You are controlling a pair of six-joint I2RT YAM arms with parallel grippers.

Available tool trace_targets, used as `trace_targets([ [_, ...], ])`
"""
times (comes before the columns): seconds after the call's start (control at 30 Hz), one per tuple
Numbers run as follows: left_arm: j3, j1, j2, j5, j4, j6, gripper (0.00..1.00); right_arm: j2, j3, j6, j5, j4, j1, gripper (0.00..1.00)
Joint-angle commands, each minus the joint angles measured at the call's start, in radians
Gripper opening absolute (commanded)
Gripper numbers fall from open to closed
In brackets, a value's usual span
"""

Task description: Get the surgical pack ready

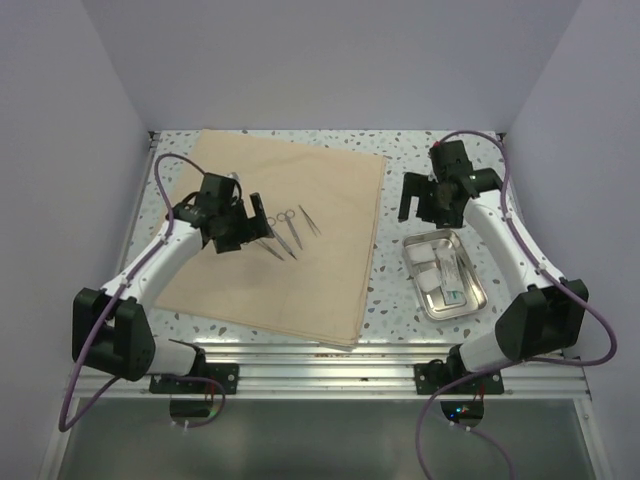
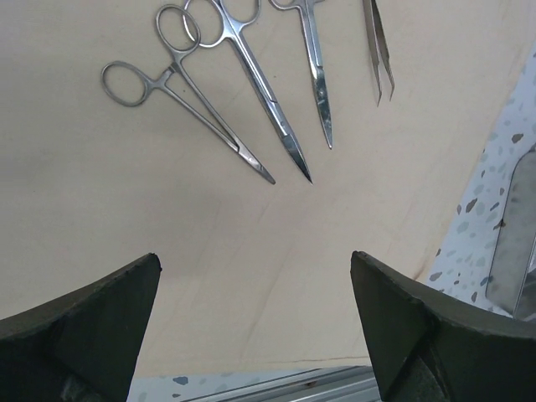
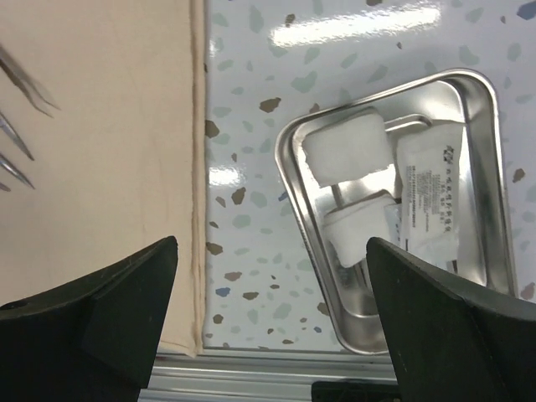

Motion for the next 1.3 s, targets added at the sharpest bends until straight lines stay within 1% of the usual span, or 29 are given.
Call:
trace_targets([
  [0.0, 0.046, 0.008, 0.02, -0.083, -0.068, -0.071, 1.0, -0.066, -0.07, 0.089, -0.067, 0.149, 0.004, 0.99],
  [0.1, 0.053, 0.008, 0.059, -0.121, -0.088, -0.108, 1.0, -0.086, -0.102, 0.111, -0.231, 0.224, -0.029, 0.99],
  [0.13, 0.061, 0.003, 0.074, -0.121, -0.094, -0.128, 1.0, -0.08, -0.101, 0.104, -0.227, 0.241, -0.029, 0.99],
  [0.2, 0.11, -0.01, 0.13, -0.172, -0.111, -0.151, 1.0, -0.054, -0.078, 0.073, -0.228, 0.203, -0.029, 0.99],
  [0.23, 0.139, -0.038, 0.154, -0.189, -0.121, -0.172, 0.99, -0.017, -0.069, 0.061, -0.234, 0.188, -0.029, 0.98],
  [0.27, 0.214, -0.058, 0.181, -0.236, -0.146, -0.181, 0.98, -0.006, -0.059, 0.05, -0.243, 0.151, -0.029, 0.95],
  [0.33, 0.307, -0.113, 0.285, -0.288, -0.189, -0.221, 0.95, -0.003, -0.068, 0.027, -0.263, 0.154, -0.029, 0.93],
  [0.37, 0.404, -0.13, 0.324, -0.328, -0.24, -0.24, 0.95, -0.012, -0.078, 0.027, -0.262, 0.171, -0.028, 0.93],
  [0.4, 0.452, -0.141, 0.402, -0.339, -0.264, -0.252, 0.93, -0.023, -0.101, 0.024, -0.26, 0.18, -0.029, 0.93],
  [0.43, 0.498, -0.165, 0.439, -0.348, -0.284, -0.272, 0.91, -0.032, -0.111, 0.022, -0.259, 0.191, -0.028, 0.93],
  [0.47, 0.591, -0.176, 0.515, -0.371, -0.325, -0.281, 0.87, -0.043, -0.124, 0.018, -0.257, 0.202, -0.028, 0.93],
  [0.5, 0.634, -0.187, 0.549, -0.388, -0.348, -0.292, 0.86, -0.046, -0.127, 0.013, -0.256, 0.2, -0.028, 0.93],
  [0.53, 0.68, -0.21, 0.586, -0.422, -0.389, -0.316, 0.85, -0.044, -0.128, 0.007, -0.256, 0.197, -0.028, 0.93],
  [0.57, 0.763, -0.222, 0.62, -0.437, -0.407, -0.326, 0.85, -0.038, -0.134, 0.001, -0.257, 0.186, -0.028, 0.93],
  [0.6, 0.806, -0.231, 0.686, -0.46, -0.428, -0.341, 0.85, -0.038, -0.141, -0.005, -0.256, 0.185, -0.028, 0.93],
  [0.63, 0.847, -0.256, 0.715, -0.521, -0.462, -0.371, 0.84, -0.043, -0.148, -0.008, -0.256, 0.186, -0.028, 0.93],
  [0.67, 0.93, -0.267, 0.746, -0.545, -0.474, -0.379, 0.85, -0.052, -0.17, -0.01, -0.256, 0.185, -0.028, 0.93],
  [0.7, 0.966, -0.283, 0.804, -0.56, -0.486, -0.385, 0.84, -0.06, -0.183, -0.014, -0.256, 0.188, -0.028, 0.93],
  [0.77, 1.051, -0.299, 0.853, -0.603, -0.503, -0.39, 0.84, -0.073, -0.22, -0.014, -0.26, 0.197, -0.029, 0.94],
  [0.87, 1.102, -0.316, 0.941, -0.611, -0.503, -0.393, 0.81, -0.104, -0.254, -0.016, -0.274, 0.202, -0.028, 0.94],
  [1.03, 1.093, -0.326, 0.982, -0.611, -0.494, -0.41, 0.77, -0.141, -0.291, -0.022, -0.271, 0.209, -0.029, 0.95],
  [1.07, 1.09, -0.326, 0.987, -0.611, -0.49, -0.411, 0.75, -0.146, -0.305, -0.024, -0.269, 0.215, -0.028, 0.95],
  [1.13, 1.087, -0.328, 0.993, -0.608, -0.474, -0.413, 0.73, -0.152, -0.315, -0.021, -0.276, 0.22, -0.029, 0.95],
  [1.27, 1.099, -0.328, 1.014, -0.608, -0.459, -0.413, 0.62, -0.161, -0.328, -0.022, -0.289, 0.228, -0.029, 0.95],
])
